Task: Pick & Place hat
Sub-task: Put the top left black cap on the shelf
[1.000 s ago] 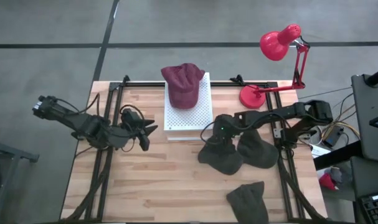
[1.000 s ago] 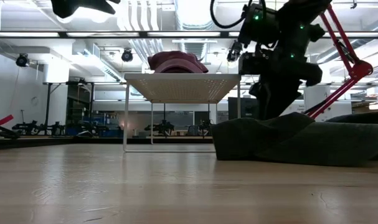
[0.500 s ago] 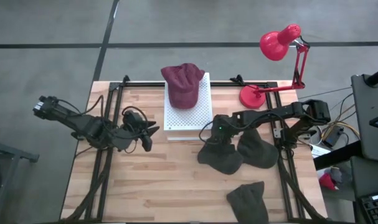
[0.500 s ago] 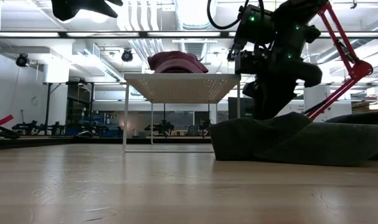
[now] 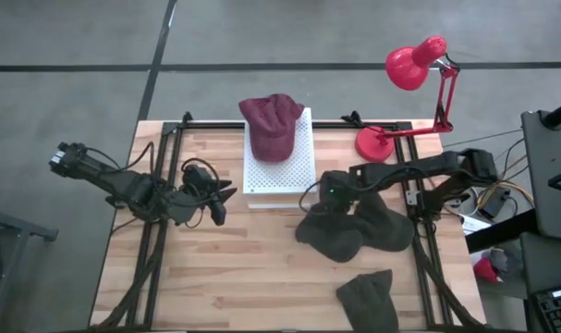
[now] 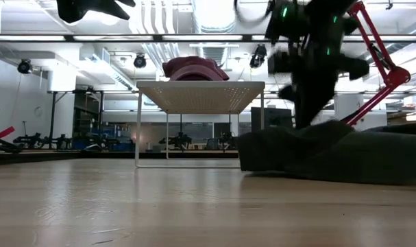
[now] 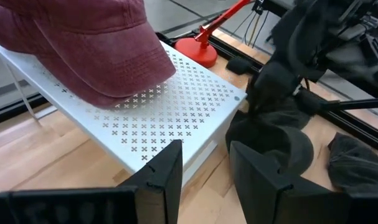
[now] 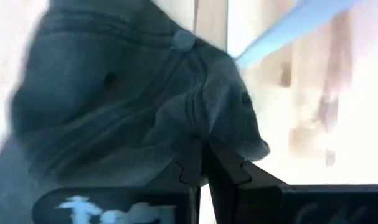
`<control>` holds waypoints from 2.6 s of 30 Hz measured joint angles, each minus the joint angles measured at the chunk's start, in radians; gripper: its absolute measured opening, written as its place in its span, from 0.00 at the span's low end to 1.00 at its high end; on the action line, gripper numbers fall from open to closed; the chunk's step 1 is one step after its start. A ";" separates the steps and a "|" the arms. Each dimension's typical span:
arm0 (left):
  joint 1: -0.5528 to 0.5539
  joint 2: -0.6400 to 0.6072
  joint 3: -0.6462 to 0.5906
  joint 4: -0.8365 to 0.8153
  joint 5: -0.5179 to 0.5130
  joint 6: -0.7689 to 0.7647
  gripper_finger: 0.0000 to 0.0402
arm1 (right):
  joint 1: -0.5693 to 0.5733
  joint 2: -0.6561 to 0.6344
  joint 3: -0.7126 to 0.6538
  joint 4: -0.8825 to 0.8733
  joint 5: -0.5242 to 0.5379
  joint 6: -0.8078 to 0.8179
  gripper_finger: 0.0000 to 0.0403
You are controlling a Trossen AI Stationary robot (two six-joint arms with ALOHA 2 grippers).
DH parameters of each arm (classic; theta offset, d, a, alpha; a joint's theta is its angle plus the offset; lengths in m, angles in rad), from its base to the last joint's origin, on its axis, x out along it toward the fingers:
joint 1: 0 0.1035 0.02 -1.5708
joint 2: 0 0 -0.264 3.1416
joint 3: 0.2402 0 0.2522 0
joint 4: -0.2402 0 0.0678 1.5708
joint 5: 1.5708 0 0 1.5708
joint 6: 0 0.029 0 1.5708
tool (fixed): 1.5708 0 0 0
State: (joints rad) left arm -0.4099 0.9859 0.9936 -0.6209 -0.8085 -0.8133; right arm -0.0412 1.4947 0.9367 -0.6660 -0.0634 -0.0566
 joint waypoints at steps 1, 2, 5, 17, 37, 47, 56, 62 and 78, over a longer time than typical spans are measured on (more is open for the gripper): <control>0.000 0.000 0.000 0.000 0.005 0.000 0.32 | 0.008 -0.016 0.002 -0.010 0.001 0.007 0.02; 0.000 0.000 0.000 -0.001 0.011 0.000 0.32 | 0.016 -0.029 0.003 -0.020 0.001 0.013 0.02; 0.000 0.000 -0.001 -0.001 0.056 -0.004 0.32 | 0.035 -0.081 0.012 -0.020 0.001 0.060 0.02; 0.000 0.039 -0.071 0.124 0.111 -0.007 0.32 | 0.059 -0.244 0.063 -0.007 0.035 0.122 0.02; 0.000 0.104 -0.151 0.565 0.146 0.533 0.32 | 0.167 -0.250 0.411 -0.009 -0.050 0.073 0.02; 0.004 0.150 -0.166 0.689 0.175 0.520 0.32 | 0.186 -0.217 0.543 0.012 -0.039 0.006 0.02; 0.005 0.162 -0.166 0.837 0.216 0.523 0.32 | 0.185 -0.190 0.568 0.024 -0.039 -0.023 0.02; 0.015 0.162 -0.165 0.895 0.266 0.526 0.32 | 0.185 -0.163 0.568 0.033 -0.039 -0.035 0.02; 0.026 0.162 -0.164 0.890 0.415 0.533 0.02 | 0.185 -0.146 0.577 0.046 -0.040 -0.056 0.02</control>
State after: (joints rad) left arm -0.3843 1.1481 0.8291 0.2693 -0.3937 -0.2807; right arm 0.1440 1.3483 1.5139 -0.6200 -0.1032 -0.1125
